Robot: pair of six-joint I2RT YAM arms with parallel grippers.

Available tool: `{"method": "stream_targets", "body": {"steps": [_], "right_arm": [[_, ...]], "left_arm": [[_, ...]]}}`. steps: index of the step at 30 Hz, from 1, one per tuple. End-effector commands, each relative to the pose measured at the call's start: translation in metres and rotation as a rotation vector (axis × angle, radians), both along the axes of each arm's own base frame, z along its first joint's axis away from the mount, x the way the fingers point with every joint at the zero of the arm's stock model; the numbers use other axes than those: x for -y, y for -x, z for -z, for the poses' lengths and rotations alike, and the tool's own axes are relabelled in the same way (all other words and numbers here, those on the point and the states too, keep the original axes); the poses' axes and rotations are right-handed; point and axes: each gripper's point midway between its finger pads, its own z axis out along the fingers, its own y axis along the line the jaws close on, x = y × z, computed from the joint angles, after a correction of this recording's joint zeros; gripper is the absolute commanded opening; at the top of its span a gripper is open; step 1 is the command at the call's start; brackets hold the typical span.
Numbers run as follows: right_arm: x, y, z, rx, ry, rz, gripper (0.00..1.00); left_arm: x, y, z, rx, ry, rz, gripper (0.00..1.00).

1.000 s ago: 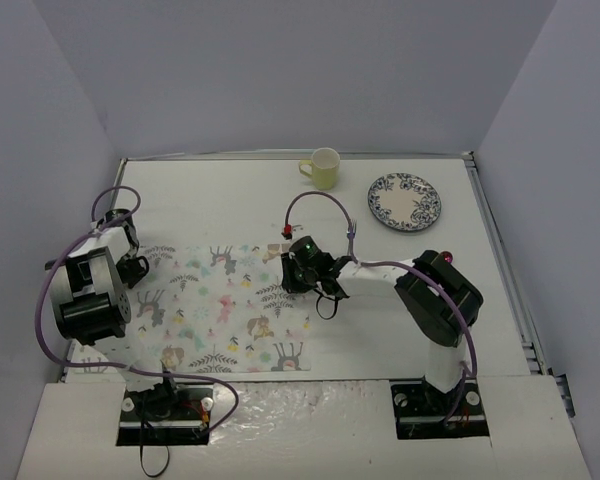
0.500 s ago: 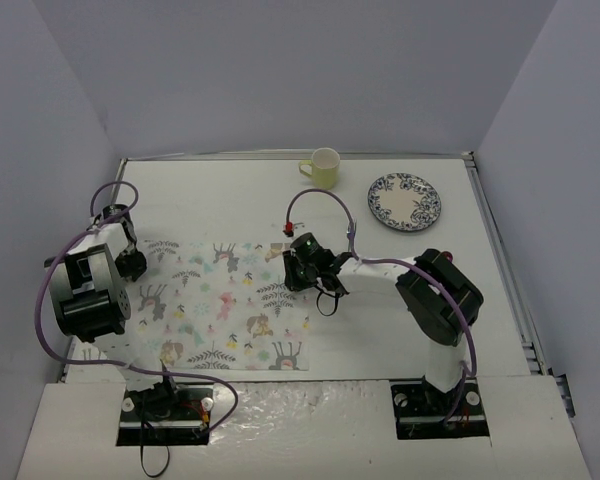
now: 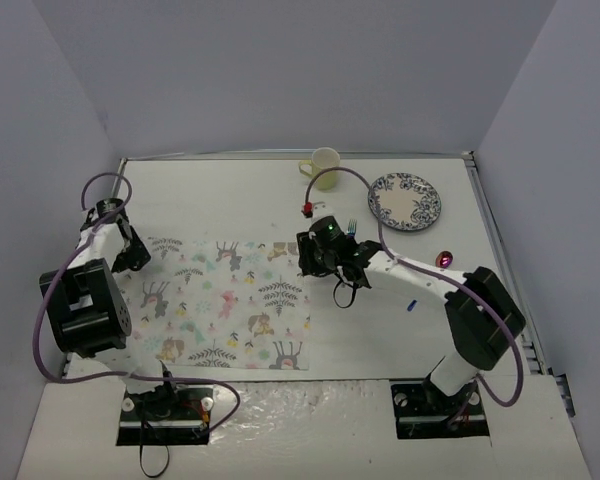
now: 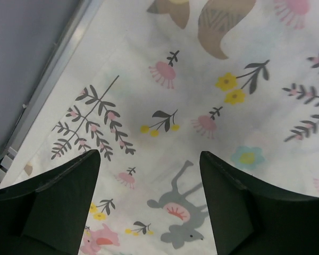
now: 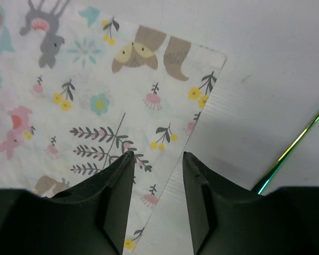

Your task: Set the dinner table for one person

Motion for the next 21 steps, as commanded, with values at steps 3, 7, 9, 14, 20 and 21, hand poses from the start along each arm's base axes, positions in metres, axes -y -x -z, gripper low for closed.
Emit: {"method": "stream_targets", "body": {"steps": [3, 7, 9, 14, 20, 21], "right_arm": [[0.011, -0.034, -0.046, 0.11, -0.041, 0.035, 0.4], [0.007, -0.046, -0.028, 0.094, -0.006, 0.026, 0.4], [0.005, -0.051, -0.017, 0.082, 0.013, 0.019, 0.4], [-0.009, -0.059, -0.003, 0.081, 0.009, -0.037, 0.4], [-0.014, -0.067, 0.02, 0.066, 0.046, -0.06, 0.39], [-0.016, -0.069, 0.022, 0.067, 0.05, -0.064, 0.39]], "left_arm": [[0.021, -0.006, -0.061, 0.262, 0.053, -0.004, 0.73], [0.052, 0.0, -0.098, 0.435, 0.07, 0.098, 0.82], [0.066, 0.005, -0.113, 0.503, 0.052, 0.158, 0.89], [0.104, 0.02, -0.153, 0.635, -0.028, 0.352, 0.97], [0.143, 0.036, -0.163, 0.685, -0.048, 0.541, 0.97], [0.144, 0.038, -0.158, 0.68, -0.053, 0.546, 0.97]]}}
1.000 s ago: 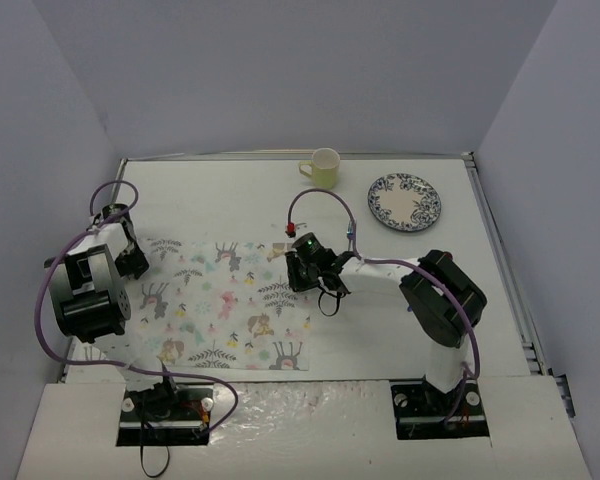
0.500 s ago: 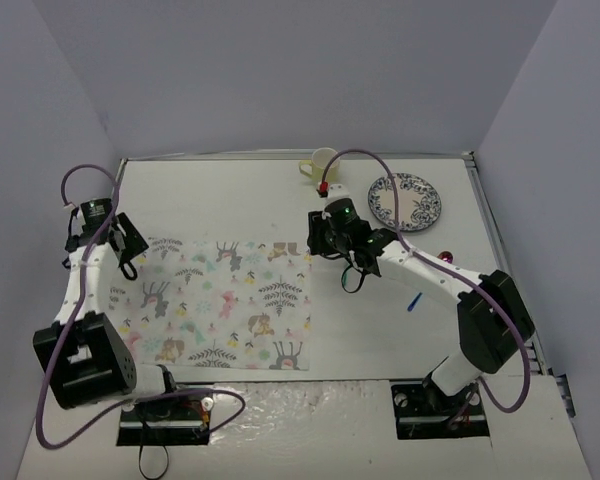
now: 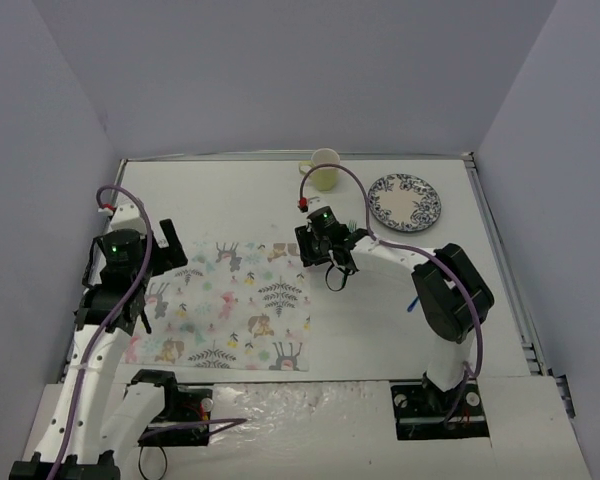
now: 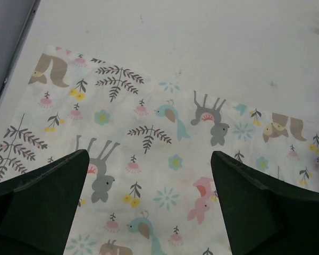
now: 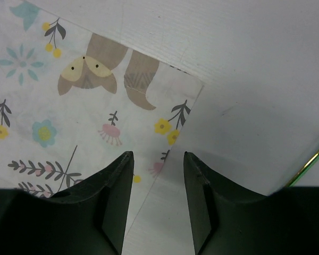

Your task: Set the dinner table for one person

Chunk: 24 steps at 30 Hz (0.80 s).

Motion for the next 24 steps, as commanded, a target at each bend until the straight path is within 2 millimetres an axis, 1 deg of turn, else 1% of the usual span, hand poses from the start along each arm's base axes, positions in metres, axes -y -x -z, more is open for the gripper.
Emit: {"method": "stream_targets", "body": {"steps": [1, 3, 13, 14, 24], "right_arm": [[-0.021, -0.029, -0.024, 0.105, -0.05, -0.036, 0.39], [-0.023, -0.031, -0.02, 0.105, -0.042, -0.042, 0.39], [-0.026, -0.043, 0.001, 0.096, -0.004, -0.043, 0.39], [-0.026, -0.044, 0.006, 0.09, 0.002, -0.042, 0.39], [-0.024, -0.051, 0.023, 0.067, 0.014, -0.018, 0.38]], "left_arm": [[0.005, 0.003, 0.0, 0.043, -0.071, 0.05, 0.97], [0.004, 0.005, 0.001, 0.04, -0.083, 0.045, 0.97], [0.002, 0.003, 0.003, 0.014, -0.095, 0.032, 0.97], [0.002, 0.004, 0.004, 0.014, -0.095, 0.032, 0.97], [0.001, 0.003, 0.005, 0.004, -0.098, 0.028, 0.97]]}}
